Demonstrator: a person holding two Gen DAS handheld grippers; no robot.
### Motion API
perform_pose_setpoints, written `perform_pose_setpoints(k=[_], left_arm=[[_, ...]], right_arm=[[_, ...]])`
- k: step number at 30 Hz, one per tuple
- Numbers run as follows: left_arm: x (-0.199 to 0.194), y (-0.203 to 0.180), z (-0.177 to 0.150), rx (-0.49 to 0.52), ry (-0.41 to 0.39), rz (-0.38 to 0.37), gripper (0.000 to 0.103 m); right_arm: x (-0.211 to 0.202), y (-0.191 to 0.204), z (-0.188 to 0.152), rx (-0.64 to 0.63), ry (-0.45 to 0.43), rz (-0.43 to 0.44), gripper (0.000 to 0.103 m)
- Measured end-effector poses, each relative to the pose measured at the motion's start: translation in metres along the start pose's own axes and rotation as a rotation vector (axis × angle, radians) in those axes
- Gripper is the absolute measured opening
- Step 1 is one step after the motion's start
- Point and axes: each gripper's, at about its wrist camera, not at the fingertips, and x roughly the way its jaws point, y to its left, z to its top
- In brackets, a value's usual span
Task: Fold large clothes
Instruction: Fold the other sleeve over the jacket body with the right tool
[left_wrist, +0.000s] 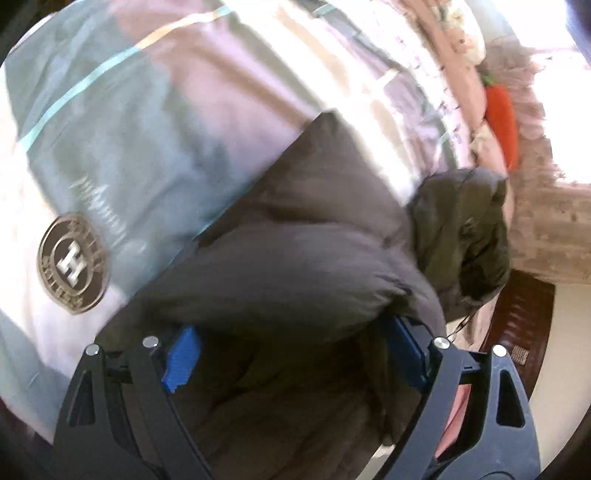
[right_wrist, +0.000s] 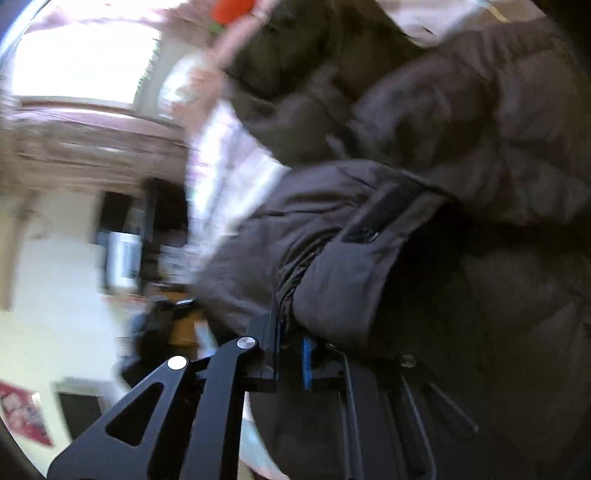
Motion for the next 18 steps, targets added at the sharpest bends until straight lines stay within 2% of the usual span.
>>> perform_pose_setpoints(k=[1, 2, 4, 5, 6, 10, 11, 13, 16, 17, 18], left_arm=[[0.001, 0.006, -0.004, 0.002, 0.013, 0.01, 0.089], [0.002, 0.014, -0.01, 0.005, 0.028, 0.029, 0.089], [0.003, 0.03, -0.021, 0.001, 0.041, 0.069, 0.089], [0.004, 0.036, -0.024, 0.002, 0.054, 0.08, 0.089], [0.004, 0.037, -0.027, 0.01, 0.066, 0.088, 0.089], [-0.01, 0.03, -0.048, 0.145, 0.097, 0.146, 0.089], [-0.016, 0.023, -0.052, 0.181, 0.088, 0.153, 0.089], [-0.032, 0.001, -0.058, 0.283, 0.023, 0.178, 0.089], [-0.055, -0.031, -0.053, 0.401, -0.111, 0.2, 0.089], [-0.058, -0.04, -0.049, 0.424, -0.14, 0.202, 0.089], [-0.055, -0.05, -0.042, 0.43, -0.154, 0.204, 0.089]], right_arm=[[0.003, -0.012, -0.003, 0.047, -0.003, -0.063, 0.009], [0.004, -0.021, -0.006, 0.079, -0.008, -0.096, 0.016], [0.002, -0.046, -0.012, 0.169, -0.037, -0.161, 0.04], [0.001, -0.054, -0.012, 0.202, -0.05, -0.168, 0.069], [-0.004, -0.062, -0.014, 0.233, -0.07, -0.167, 0.083], [-0.012, -0.082, -0.007, 0.288, -0.097, -0.106, 0.085], [-0.009, -0.086, -0.003, 0.299, -0.096, -0.09, 0.087], [0.008, -0.091, 0.004, 0.322, -0.049, -0.1, 0.089], [0.026, -0.088, 0.007, 0.349, 0.022, -0.002, 0.088], [0.028, -0.082, 0.007, 0.331, 0.019, -0.007, 0.078], [0.027, -0.071, 0.009, 0.282, 0.0, -0.042, 0.064]])
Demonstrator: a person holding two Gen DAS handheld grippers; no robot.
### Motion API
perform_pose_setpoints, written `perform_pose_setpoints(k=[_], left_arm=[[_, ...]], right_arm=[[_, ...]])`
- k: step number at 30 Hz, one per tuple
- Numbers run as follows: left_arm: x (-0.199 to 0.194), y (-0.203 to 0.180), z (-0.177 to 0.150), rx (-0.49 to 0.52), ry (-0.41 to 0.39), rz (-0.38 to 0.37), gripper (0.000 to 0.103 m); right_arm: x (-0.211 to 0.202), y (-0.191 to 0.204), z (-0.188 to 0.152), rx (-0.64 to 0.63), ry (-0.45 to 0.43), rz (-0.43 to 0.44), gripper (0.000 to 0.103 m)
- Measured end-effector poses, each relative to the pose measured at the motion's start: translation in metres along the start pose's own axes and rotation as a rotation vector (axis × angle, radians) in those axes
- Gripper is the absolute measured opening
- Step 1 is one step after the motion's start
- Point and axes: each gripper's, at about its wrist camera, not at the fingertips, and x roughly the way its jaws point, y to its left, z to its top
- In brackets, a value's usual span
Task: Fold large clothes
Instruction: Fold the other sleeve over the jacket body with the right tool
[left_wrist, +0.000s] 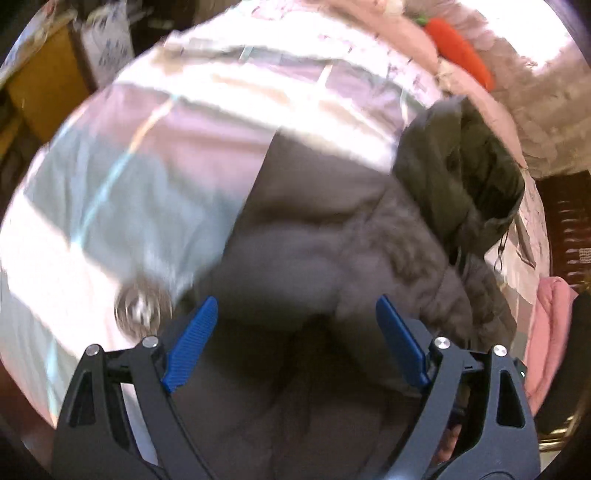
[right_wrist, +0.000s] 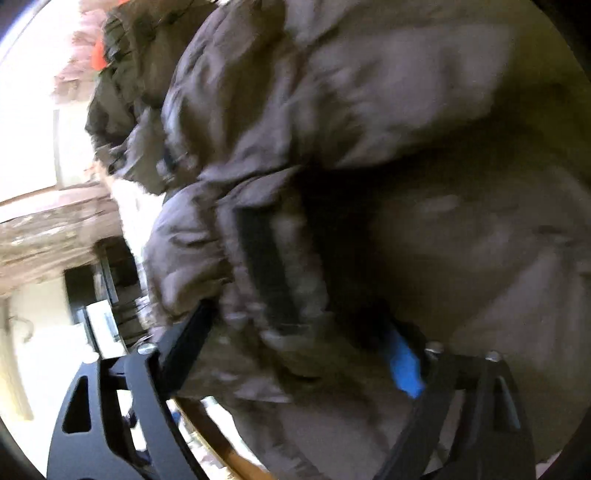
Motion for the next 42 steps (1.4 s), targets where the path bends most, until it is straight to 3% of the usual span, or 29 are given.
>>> perform_pose_setpoints(k=[3, 6, 10, 14, 17, 19, 21, 24, 26, 29, 31, 33, 34, 36, 39, 42], left_arm=[[0.012, 0.002, 0.03, -0.107, 0.011, -0.115, 0.089], [0.035, -0.012, 0.052, -0.135, 0.052, -0.164, 0.096], [0.092, -0.027, 0.034, -0.053, 0.269, 0.024, 0.096], [0.121, -0.02, -0.011, -0.014, 0.395, 0.118, 0.096], [0.131, -0.003, -0.027, -0.087, 0.424, 0.111, 0.096], [0.134, 0.004, -0.027, -0.122, 0.436, 0.096, 0.096], [0.128, 0.005, -0.021, -0.133, 0.409, 0.085, 0.096], [0.107, 0.002, -0.01, -0.122, 0.33, 0.066, 0.096], [0.092, -0.008, -0.003, -0.089, 0.279, 0.073, 0.096], [0.083, -0.027, 0.0, -0.041, 0.246, 0.078, 0.096], [0.085, -0.036, 0.005, -0.025, 0.246, 0.09, 0.096], [0.091, -0.044, 0.006, -0.015, 0.261, 0.107, 0.098], [0.098, -0.045, 0.005, -0.001, 0.275, 0.132, 0.098], [0.113, -0.044, 0.006, 0.009, 0.305, 0.179, 0.098], [0.131, -0.036, 0.0, -0.026, 0.34, 0.175, 0.098], [0.139, -0.031, -0.006, -0.058, 0.347, 0.164, 0.098]], right_arm=[[-0.009, 0.028, -0.004, -0.136, -0.073, -0.065, 0.035], [-0.02, 0.05, -0.001, -0.201, -0.116, -0.063, 0.022], [-0.038, 0.088, 0.015, -0.281, -0.216, 0.002, 0.018], [-0.062, 0.142, 0.027, -0.399, -0.3, 0.213, 0.018], [-0.061, 0.151, 0.035, -0.438, -0.306, 0.17, 0.018], [-0.047, 0.14, 0.046, -0.405, -0.296, 0.04, 0.027], [-0.041, 0.112, 0.056, -0.336, -0.294, -0.145, 0.057], [-0.051, 0.073, 0.055, -0.245, -0.342, -0.232, 0.072], [-0.056, 0.05, 0.05, -0.201, -0.327, -0.22, 0.077], [-0.051, 0.028, 0.042, -0.12, -0.26, -0.095, 0.077], [-0.043, 0.03, 0.037, -0.117, -0.218, -0.018, 0.077], [-0.033, 0.046, 0.032, -0.17, -0.188, 0.008, 0.077], [-0.028, 0.061, 0.028, -0.217, -0.185, -0.016, 0.075], [-0.021, 0.084, 0.028, -0.303, -0.201, -0.088, 0.037], [-0.008, 0.113, 0.033, -0.384, -0.192, -0.081, 0.024], [-0.018, 0.144, 0.033, -0.524, -0.262, -0.046, 0.024]])
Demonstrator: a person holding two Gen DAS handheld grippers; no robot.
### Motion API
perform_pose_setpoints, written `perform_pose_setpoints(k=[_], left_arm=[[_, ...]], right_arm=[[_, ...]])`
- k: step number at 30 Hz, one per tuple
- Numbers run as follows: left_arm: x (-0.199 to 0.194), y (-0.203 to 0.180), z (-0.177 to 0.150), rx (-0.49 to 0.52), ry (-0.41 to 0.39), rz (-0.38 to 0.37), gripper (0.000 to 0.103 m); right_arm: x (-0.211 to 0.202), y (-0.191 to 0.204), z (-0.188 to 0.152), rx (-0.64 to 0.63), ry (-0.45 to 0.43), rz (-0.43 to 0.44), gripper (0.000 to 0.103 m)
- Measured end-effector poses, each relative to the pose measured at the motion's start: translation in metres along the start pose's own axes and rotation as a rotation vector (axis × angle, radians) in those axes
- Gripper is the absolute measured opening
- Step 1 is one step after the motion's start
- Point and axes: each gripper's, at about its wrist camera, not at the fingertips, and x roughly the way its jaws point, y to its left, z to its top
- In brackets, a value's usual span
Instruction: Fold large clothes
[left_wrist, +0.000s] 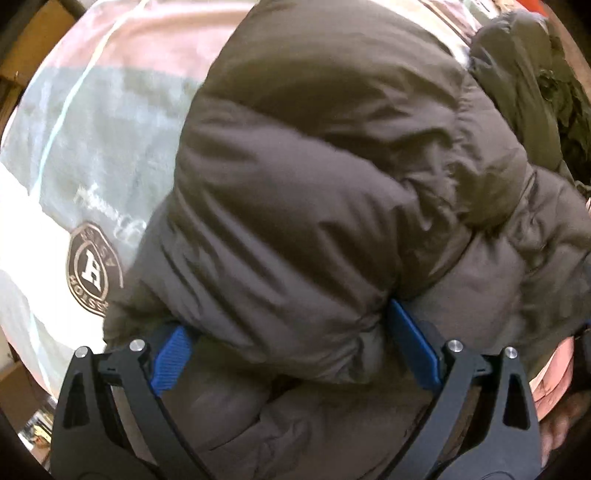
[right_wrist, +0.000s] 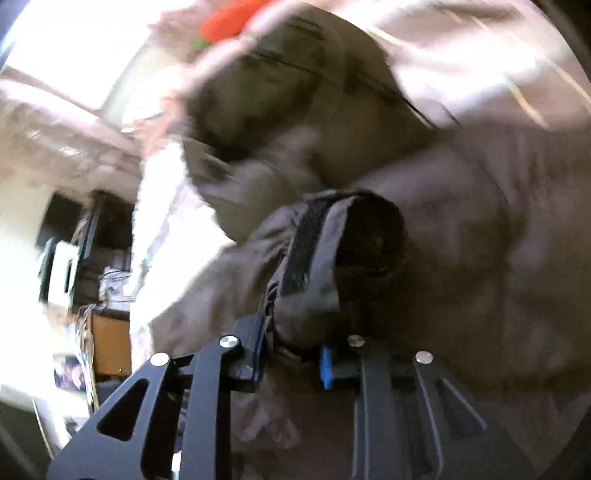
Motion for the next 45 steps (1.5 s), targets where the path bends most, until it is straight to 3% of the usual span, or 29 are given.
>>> perform_pose_setpoints(k=[2, 5, 7, 9, 10, 12, 14, 15, 18, 19, 20, 22, 24, 27, 30, 33, 34, 36, 38, 41, 43, 45], left_arm=[[0.001, 0.0, -0.005, -0.013, 0.0, -0.01, 0.099], [-0.009, 0.002, -0.012, -0.006, -0.006, -0.007, 0.099], [-0.023, 0.007, -0.022, -0.009, -0.035, -0.021, 0.098], [-0.039, 0.008, -0.033, 0.008, -0.087, 0.0, 0.098], [-0.047, 0.005, -0.041, 0.033, -0.12, 0.019, 0.098], [-0.05, -0.004, -0.055, 0.101, -0.146, 0.043, 0.099], [-0.035, -0.013, -0.063, 0.194, -0.129, 0.15, 0.099], [-0.023, -0.009, -0.062, 0.206, -0.118, 0.236, 0.099], [0.002, 0.027, -0.049, 0.107, -0.067, 0.37, 0.099], [0.008, 0.05, -0.043, 0.021, -0.012, 0.326, 0.099], [0.006, 0.07, -0.042, -0.069, 0.013, 0.227, 0.099], [-0.008, 0.084, -0.046, -0.138, -0.016, 0.17, 0.099], [-0.025, 0.077, -0.05, -0.104, -0.068, 0.189, 0.099], [-0.056, 0.044, -0.06, 0.001, -0.177, 0.127, 0.099], [-0.073, -0.007, -0.066, 0.13, -0.26, 0.074, 0.099], [-0.078, -0.05, -0.064, 0.223, -0.337, 0.076, 0.099], [-0.077, -0.063, -0.06, 0.249, -0.372, 0.087, 0.099], [-0.061, -0.084, -0.04, 0.281, -0.401, 0.164, 0.099], [-0.029, -0.087, -0.017, 0.261, -0.337, 0.254, 0.099], [-0.015, -0.054, 0.004, 0.164, -0.315, 0.219, 0.101], [-0.015, -0.037, 0.012, 0.127, -0.307, 0.215, 0.101], [-0.021, -0.03, 0.014, 0.103, -0.291, 0.197, 0.101]], right_arm=[[0.003, -0.003, 0.002, -0.022, -0.005, -0.074, 0.025], [0.009, -0.044, -0.02, 0.122, 0.105, -0.18, 0.061], [-0.015, -0.073, -0.051, 0.262, 0.07, -0.121, 0.064], [-0.039, -0.086, -0.082, 0.315, 0.026, -0.12, 0.082], [-0.046, -0.09, -0.094, 0.326, 0.021, -0.121, 0.084], [-0.042, -0.102, -0.128, 0.338, 0.095, -0.18, 0.084], [-0.034, -0.114, -0.146, 0.338, 0.16, -0.228, 0.083], [-0.038, -0.118, -0.148, 0.332, 0.16, -0.23, 0.078], [-0.052, -0.13, -0.142, 0.315, 0.199, -0.302, 0.077], [-0.055, -0.133, -0.141, 0.313, 0.216, -0.317, 0.077], [-0.06, -0.137, -0.139, 0.315, 0.236, -0.329, 0.077], [-0.073, -0.14, -0.134, 0.325, 0.224, -0.33, 0.077], [-0.095, -0.137, -0.124, 0.31, 0.139, -0.305, 0.077], [-0.116, -0.138, -0.111, 0.268, 0.028, -0.288, 0.077], [-0.127, -0.147, -0.082, 0.24, -0.085, -0.349, 0.077], [-0.13, -0.144, -0.045, 0.162, -0.184, -0.422, 0.077], [-0.126, -0.148, -0.037, 0.14, -0.175, -0.436, 0.077], [-0.101, -0.172, -0.017, 0.089, -0.054, -0.487, 0.077], [-0.081, -0.199, -0.014, 0.109, 0.024, -0.531, 0.077], [-0.096, -0.236, -0.026, 0.151, 0.014, -0.62, 0.077], [-0.106, -0.263, -0.036, 0.195, 0.033, -0.694, 0.088], [-0.113, -0.281, -0.044, 0.286, 0.042, -0.603, 0.089]])
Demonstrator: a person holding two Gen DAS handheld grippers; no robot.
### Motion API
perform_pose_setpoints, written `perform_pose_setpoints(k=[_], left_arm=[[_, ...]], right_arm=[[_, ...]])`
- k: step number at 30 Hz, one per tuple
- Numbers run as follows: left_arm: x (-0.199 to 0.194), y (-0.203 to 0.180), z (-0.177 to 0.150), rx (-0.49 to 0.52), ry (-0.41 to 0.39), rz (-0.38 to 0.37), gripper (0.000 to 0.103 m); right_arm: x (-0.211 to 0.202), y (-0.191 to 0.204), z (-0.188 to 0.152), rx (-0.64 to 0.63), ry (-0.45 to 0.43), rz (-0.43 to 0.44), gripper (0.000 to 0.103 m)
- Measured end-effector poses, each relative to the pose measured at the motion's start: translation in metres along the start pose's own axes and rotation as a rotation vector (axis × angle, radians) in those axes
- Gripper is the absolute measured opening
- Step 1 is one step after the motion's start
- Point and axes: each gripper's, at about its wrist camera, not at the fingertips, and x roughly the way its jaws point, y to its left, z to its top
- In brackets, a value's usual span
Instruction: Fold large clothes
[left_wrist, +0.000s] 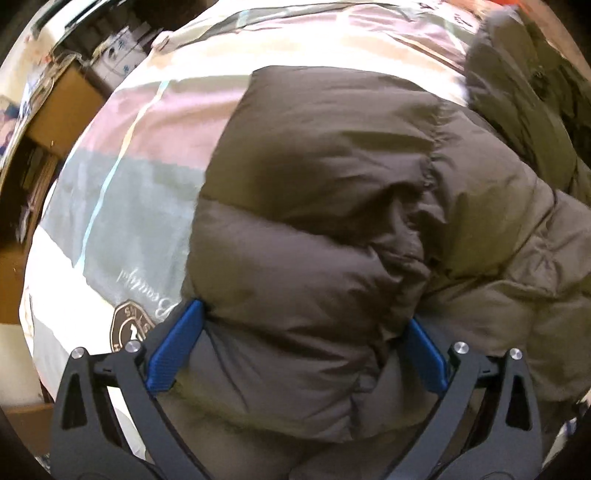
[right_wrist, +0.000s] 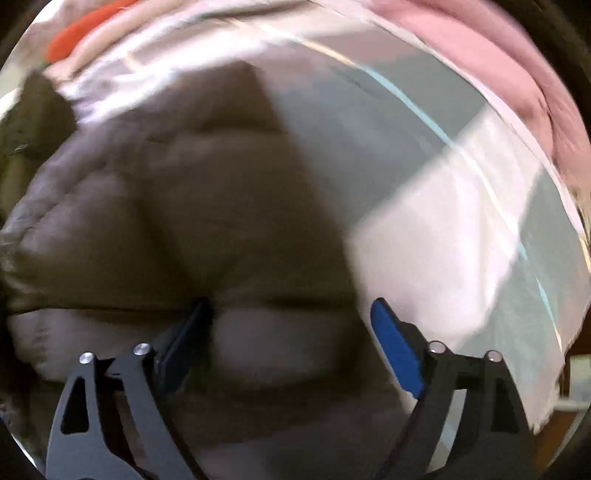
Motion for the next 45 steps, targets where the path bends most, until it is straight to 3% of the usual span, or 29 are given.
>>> perform_pose_setpoints(k=[2, 5, 8, 10, 13, 15, 18, 20, 23, 25, 28, 30, 32, 34, 37, 39, 42, 43, 45], left_arm=[[-0.014, -0.003, -0.003, -0.009, -0.013, -0.008, 0.101], [-0.05, -0.013, -0.013, -0.011, -0.077, -0.063, 0.101], [-0.078, -0.046, -0.01, 0.021, -0.117, -0.145, 0.101], [-0.089, -0.081, -0.014, 0.072, -0.098, -0.195, 0.101], [-0.096, -0.126, -0.014, 0.151, -0.067, -0.293, 0.101], [-0.091, -0.152, -0.018, 0.207, -0.063, -0.325, 0.101], [-0.079, -0.176, -0.02, 0.248, -0.075, -0.306, 0.101], [-0.062, -0.193, -0.026, 0.275, -0.033, -0.297, 0.101], [-0.026, -0.216, -0.041, 0.348, 0.049, -0.207, 0.101], [-0.002, -0.225, -0.049, 0.388, 0.085, -0.146, 0.101], [-0.002, -0.221, -0.044, 0.35, 0.103, -0.187, 0.101], [-0.024, -0.205, -0.037, 0.29, 0.094, -0.283, 0.101], [-0.056, -0.182, -0.034, 0.261, 0.018, -0.332, 0.101], [-0.08, -0.157, -0.04, 0.268, -0.038, -0.303, 0.101], [-0.089, -0.113, -0.064, 0.261, -0.035, -0.273, 0.101], [-0.072, -0.088, -0.084, 0.281, 0.045, -0.235, 0.101], [-0.011, -0.049, -0.132, 0.306, 0.288, -0.07, 0.101], [0.003, -0.042, -0.143, 0.305, 0.343, -0.068, 0.101], [0.005, -0.032, -0.159, 0.333, 0.329, -0.114, 0.101]], right_arm=[[-0.015, -0.01, -0.004, 0.056, -0.027, 0.054, 0.089], [-0.048, 0.009, -0.017, -0.005, -0.117, 0.117, 0.089], [-0.072, 0.056, -0.019, -0.082, -0.167, 0.225, 0.089], [-0.077, 0.09, -0.017, -0.154, -0.158, 0.276, 0.089], [-0.069, 0.118, -0.018, -0.211, -0.157, 0.267, 0.089], [-0.057, 0.131, -0.017, -0.25, -0.137, 0.215, 0.089], [-0.025, 0.132, -0.009, -0.257, -0.079, 0.105, 0.089], [-0.006, 0.122, -0.008, -0.239, -0.038, 0.042, 0.089], [0.021, 0.098, -0.004, -0.162, 0.012, 0.071, 0.091], [0.026, 0.098, -0.001, -0.186, 0.023, 0.052, 0.091], [0.023, 0.106, 0.002, -0.214, 0.037, 0.018, 0.092], [0.005, 0.099, 0.003, -0.186, 0.012, 0.083, 0.092], [-0.024, 0.088, -0.005, -0.165, -0.047, 0.149, 0.092], [-0.047, 0.078, -0.023, -0.195, -0.083, 0.143, 0.092], [-0.054, 0.066, -0.054, -0.257, -0.068, 0.102, 0.092], [-0.035, 0.058, -0.082, -0.305, 0.021, 0.019, 0.092], [-0.014, 0.029, -0.119, -0.335, 0.158, -0.045, 0.092], [-0.015, 0.023, -0.133, -0.387, 0.177, -0.059, 0.092], [-0.014, 0.019, -0.149, -0.475, 0.209, -0.118, 0.093]])
